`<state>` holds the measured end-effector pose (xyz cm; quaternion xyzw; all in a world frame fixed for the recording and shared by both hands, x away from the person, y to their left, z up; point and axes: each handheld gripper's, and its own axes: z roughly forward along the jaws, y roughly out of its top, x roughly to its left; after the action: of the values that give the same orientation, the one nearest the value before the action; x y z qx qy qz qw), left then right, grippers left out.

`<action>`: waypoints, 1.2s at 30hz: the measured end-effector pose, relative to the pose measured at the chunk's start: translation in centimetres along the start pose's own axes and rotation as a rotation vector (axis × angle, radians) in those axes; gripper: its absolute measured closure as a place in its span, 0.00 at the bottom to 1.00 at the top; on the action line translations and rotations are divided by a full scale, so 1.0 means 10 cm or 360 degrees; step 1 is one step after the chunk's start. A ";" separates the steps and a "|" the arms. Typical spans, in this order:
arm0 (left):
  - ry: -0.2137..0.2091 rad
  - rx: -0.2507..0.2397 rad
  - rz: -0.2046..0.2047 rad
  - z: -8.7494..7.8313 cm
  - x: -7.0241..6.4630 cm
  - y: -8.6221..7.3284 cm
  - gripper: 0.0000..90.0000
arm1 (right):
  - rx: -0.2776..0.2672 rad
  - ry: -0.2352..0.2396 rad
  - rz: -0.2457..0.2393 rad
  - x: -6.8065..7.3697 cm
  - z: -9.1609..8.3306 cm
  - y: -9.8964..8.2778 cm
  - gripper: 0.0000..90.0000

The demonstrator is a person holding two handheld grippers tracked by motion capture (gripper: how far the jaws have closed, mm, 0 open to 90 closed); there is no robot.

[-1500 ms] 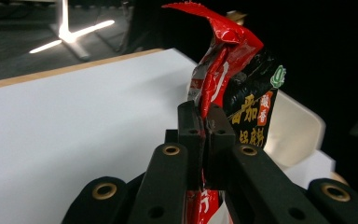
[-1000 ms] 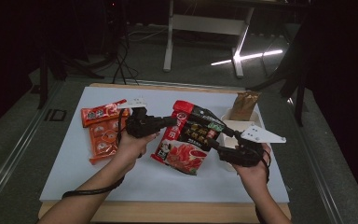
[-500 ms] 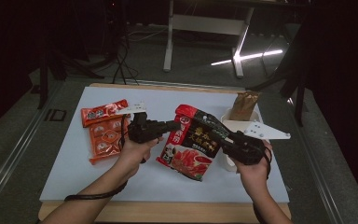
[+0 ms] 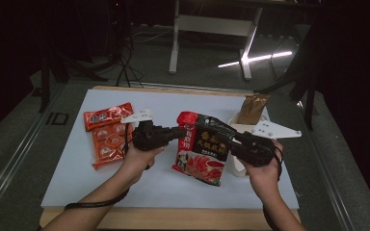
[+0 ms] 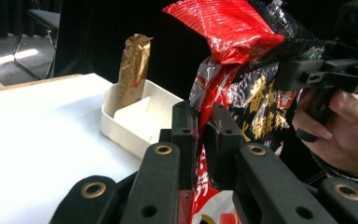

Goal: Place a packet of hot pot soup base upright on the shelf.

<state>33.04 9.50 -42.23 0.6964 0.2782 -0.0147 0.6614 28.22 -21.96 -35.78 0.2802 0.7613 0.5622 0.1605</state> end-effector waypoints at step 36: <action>0.0263 0.0244 0.0133 -0.46 -0.10 -0.49 0.01 | -0.0081 -0.0097 -0.0019 -0.69 -0.35 0.34 0.85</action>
<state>28.57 13.26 -45.77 0.7547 0.3006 0.0491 0.5810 32.52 -28.08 -31.94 0.2885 0.7433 0.5716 0.1938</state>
